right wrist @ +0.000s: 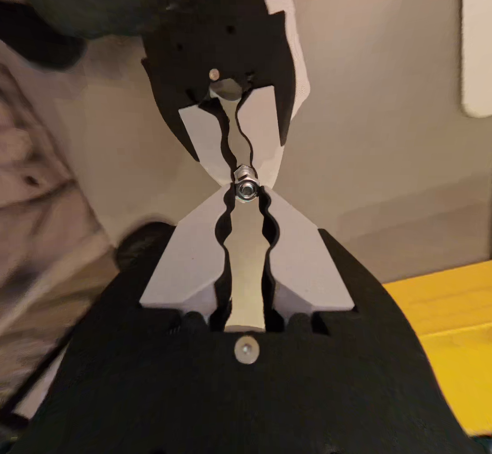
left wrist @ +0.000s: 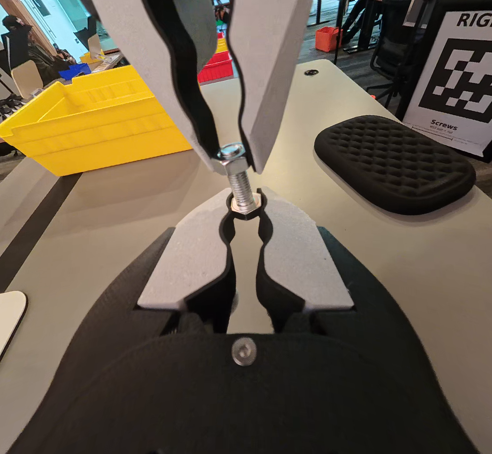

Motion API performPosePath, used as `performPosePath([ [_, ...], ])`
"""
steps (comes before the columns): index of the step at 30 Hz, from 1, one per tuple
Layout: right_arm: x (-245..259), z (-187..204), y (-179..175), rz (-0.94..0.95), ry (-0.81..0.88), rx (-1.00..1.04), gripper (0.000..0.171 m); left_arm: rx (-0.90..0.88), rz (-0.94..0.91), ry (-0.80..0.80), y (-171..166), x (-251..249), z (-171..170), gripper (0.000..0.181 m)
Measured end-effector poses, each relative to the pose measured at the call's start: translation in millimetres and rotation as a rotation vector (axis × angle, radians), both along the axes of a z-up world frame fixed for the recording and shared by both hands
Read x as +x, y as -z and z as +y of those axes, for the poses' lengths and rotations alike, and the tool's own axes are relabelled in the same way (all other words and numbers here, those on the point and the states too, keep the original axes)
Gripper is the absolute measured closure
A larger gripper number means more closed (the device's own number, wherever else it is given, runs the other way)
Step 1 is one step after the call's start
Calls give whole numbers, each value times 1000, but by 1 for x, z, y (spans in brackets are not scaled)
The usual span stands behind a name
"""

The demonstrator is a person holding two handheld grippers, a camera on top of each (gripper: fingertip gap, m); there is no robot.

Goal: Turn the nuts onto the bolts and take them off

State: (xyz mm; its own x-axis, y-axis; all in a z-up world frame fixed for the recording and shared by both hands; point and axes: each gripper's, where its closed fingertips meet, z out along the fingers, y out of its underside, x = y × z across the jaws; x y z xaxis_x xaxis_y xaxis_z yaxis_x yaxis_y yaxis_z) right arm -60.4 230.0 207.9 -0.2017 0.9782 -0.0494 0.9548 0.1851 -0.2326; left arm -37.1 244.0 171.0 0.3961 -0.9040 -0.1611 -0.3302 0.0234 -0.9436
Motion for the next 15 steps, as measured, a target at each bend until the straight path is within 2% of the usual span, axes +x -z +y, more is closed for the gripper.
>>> performPosePath([
  [1,1,-1,-1,7,37,-54,156,-1,0,3,0,1,-1,167],
  [2,1,-1,-1,21,22,-64,155,-5,-4,6,0,1,-1,167],
  [3,2,3,1,32,-34,-23,144,-4,-6,11,-1,2,-2,168],
  [5,5,10,2,36,-211,108,121,-6,-8,22,-1,3,-4,167],
  [6,2,10,-1,72,-334,173,118,-9,-11,31,-1,3,-5,168],
  [9,-6,12,-13,137,-740,463,117,-10,-9,45,-1,5,-7,168],
  [11,-7,-5,-17,190,-1020,565,125,-10,-10,54,-1,6,-9,167],
  [15,-1,-8,-11,115,-1374,747,126,-7,-13,64,-3,7,-11,167],
])
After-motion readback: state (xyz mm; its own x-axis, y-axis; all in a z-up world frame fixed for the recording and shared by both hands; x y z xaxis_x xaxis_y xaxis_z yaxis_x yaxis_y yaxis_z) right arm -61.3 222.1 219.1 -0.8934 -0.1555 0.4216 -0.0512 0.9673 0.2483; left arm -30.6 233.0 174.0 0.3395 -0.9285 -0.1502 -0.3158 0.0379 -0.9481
